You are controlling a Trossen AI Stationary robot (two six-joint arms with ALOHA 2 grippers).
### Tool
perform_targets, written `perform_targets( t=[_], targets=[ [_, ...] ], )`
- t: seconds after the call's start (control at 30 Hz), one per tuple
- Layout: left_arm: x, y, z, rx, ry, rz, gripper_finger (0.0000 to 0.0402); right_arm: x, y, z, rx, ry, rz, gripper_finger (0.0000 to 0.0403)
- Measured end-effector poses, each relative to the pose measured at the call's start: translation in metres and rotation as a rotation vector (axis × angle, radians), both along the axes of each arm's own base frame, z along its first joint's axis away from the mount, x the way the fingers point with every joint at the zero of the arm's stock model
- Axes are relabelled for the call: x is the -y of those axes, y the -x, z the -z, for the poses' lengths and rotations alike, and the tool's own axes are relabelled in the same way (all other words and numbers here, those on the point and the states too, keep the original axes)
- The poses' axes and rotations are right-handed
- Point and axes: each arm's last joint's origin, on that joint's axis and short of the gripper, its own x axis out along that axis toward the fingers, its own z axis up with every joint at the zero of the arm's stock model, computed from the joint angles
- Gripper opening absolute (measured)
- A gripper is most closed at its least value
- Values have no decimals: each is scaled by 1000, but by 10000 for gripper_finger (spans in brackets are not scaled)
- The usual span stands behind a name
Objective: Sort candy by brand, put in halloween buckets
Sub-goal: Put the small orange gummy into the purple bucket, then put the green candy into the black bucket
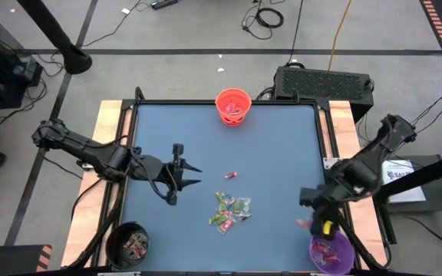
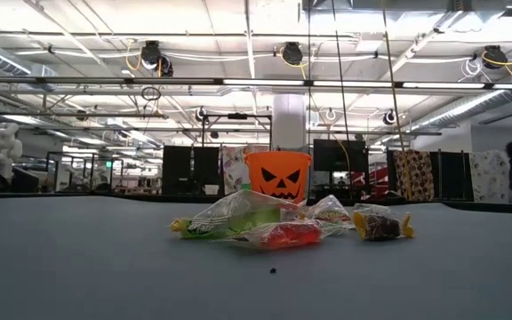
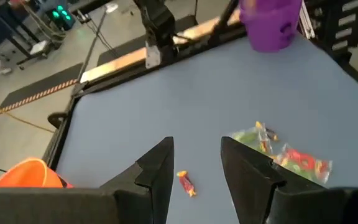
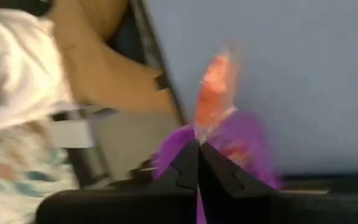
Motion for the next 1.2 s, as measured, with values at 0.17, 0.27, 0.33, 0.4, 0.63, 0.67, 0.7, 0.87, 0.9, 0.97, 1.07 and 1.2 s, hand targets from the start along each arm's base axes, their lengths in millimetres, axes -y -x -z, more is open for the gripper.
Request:
perform_targets(
  t=[0.17,0.27,0.33,0.4,0.63,0.67,0.7,0.87,0.9,0.97,1.07,1.2],
  targets=[
    [-1,-8,8,-32,-30,-2,140,-25,21,-16,-61,-63,89,0],
    [-3,-15,15,-59,-39,-19,140,-42,35,-11,-132,-47,118,0],
    [-4,-19,19,-77,-45,-27,140,-55,42,-4,-174,-15,102,0],
    [-6,-23,24,-95,-51,-35,140,-69,47,6,-205,23,77,0],
    [-10,-31,29,-96,-50,-57,141,-108,57,40,-303,148,71,1],
    [-10,-31,28,-87,-47,-60,141,-110,57,43,-311,167,70,4],
    [-10,-32,28,-82,-43,-57,141,-111,57,47,-319,190,72,7],
    [-10,-32,27,-69,-35,-51,141,-110,59,54,-423,249,83,41],
    [-10,-32,26,-69,-34,-50,141,-109,60,52,-432,239,87,49],
    [-10,-32,27,-70,-34,-49,141,-106,62,45,-436,197,78,62],
    [-10,-32,27,-69,-33,-49,141,-94,60,28,-333,159,137,73],
    [-10,-34,23,-30,-20,-79,141,-67,46,14,176,337,280,75]
  ],
)
